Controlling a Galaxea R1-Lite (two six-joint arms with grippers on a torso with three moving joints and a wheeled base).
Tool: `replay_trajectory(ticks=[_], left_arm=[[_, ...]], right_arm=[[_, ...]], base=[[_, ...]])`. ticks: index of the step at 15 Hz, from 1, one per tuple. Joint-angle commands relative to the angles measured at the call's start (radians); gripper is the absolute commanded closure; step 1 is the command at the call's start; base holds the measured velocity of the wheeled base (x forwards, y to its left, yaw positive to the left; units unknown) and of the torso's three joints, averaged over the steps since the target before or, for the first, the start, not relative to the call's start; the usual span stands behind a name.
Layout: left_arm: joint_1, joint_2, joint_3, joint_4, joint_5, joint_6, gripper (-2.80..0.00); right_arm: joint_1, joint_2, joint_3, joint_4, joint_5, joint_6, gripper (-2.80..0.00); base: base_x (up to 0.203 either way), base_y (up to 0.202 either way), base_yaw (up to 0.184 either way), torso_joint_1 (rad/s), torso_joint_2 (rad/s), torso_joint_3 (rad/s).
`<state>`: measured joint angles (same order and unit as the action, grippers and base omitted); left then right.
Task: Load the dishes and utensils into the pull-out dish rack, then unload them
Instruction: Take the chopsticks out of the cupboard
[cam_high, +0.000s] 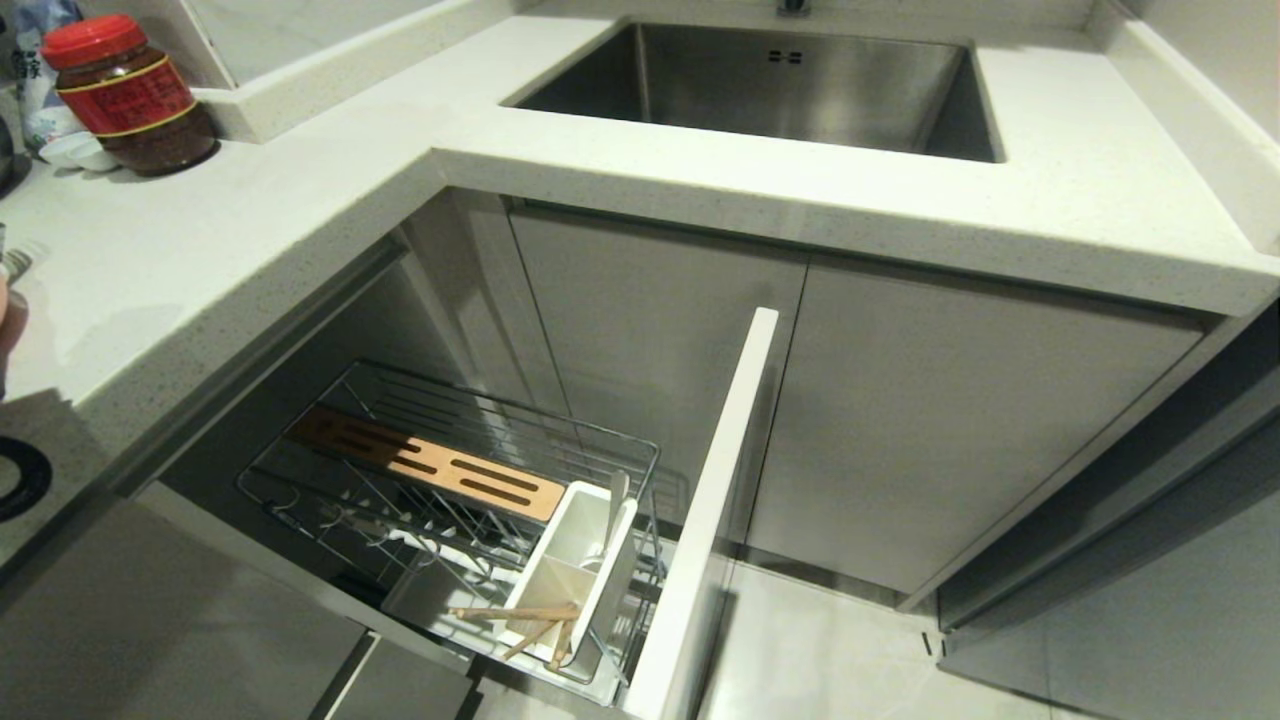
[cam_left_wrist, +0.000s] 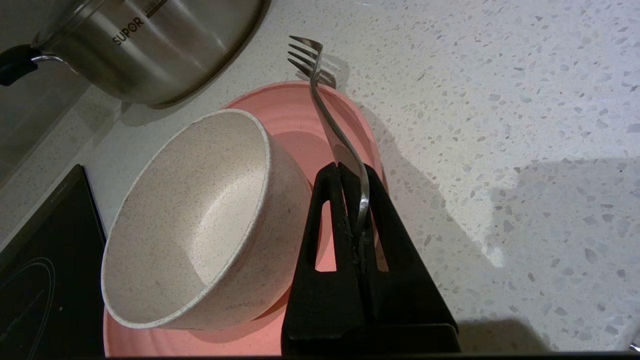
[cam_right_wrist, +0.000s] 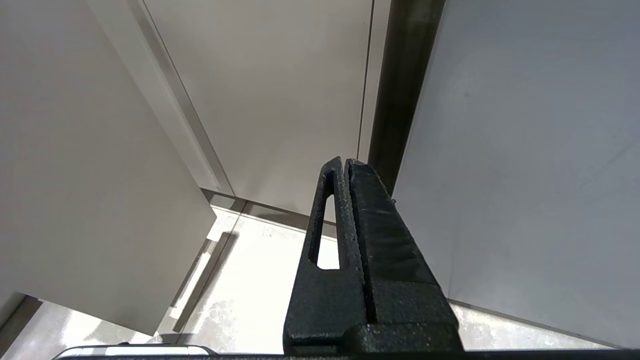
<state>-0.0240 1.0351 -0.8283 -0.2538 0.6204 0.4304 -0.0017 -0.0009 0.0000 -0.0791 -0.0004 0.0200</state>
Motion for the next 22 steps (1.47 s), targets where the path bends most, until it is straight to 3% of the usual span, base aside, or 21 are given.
replay_trajectory(ticks=[1,6,7,16,19,20,21,22], left_arm=[[0.001,-0.004,0.000,-0.001,0.005,0.002,0.00],[0.003,-0.004,0.001,0.001,0.005,0.002,0.00],[0.003,-0.004,0.001,0.003,0.005,0.002,-2.80],[0.016,-0.011,-0.033,-0.006,-0.004,-0.002,-2.80],[0.006,-0.028,-0.157,-0.030,-0.075,-0.019,-2.80],[0.001,-0.025,-0.216,-0.039,-0.097,-0.029,-1.52],[-0.010,-0.018,-0.274,-0.043,-0.111,-0.042,0.00],[-0.041,-0.005,-0.339,-0.042,-0.119,-0.084,0.00]], right_arm=[[0.000,0.001,0.026,-0.001,0.000,0.000,0.00],[0.000,0.001,0.026,-0.001,0.000,0.000,0.00],[0.000,0.001,0.026,-0.001,0.000,0.000,0.00],[0.000,0.001,0.026,-0.001,0.017,0.000,0.00],[0.000,0.001,0.026,-0.001,0.000,0.000,0.00],[0.000,0.001,0.026,-0.001,0.000,0.000,0.00],[0.000,0.001,0.026,-0.001,0.000,0.000,0.00],[0.000,0.001,0.026,-0.001,0.000,0.000,0.00]], base=[[0.000,0.000,0.000,0.000,0.00,0.000],[0.000,0.000,0.000,0.000,0.00,0.000],[0.000,0.000,0.000,0.000,0.00,0.000],[0.000,0.000,0.000,0.000,0.00,0.000],[0.000,0.000,0.000,0.000,0.00,0.000],[0.000,0.000,0.000,0.000,0.00,0.000],[0.000,0.000,0.000,0.000,0.00,0.000],[0.000,0.000,0.000,0.000,0.00,0.000]])
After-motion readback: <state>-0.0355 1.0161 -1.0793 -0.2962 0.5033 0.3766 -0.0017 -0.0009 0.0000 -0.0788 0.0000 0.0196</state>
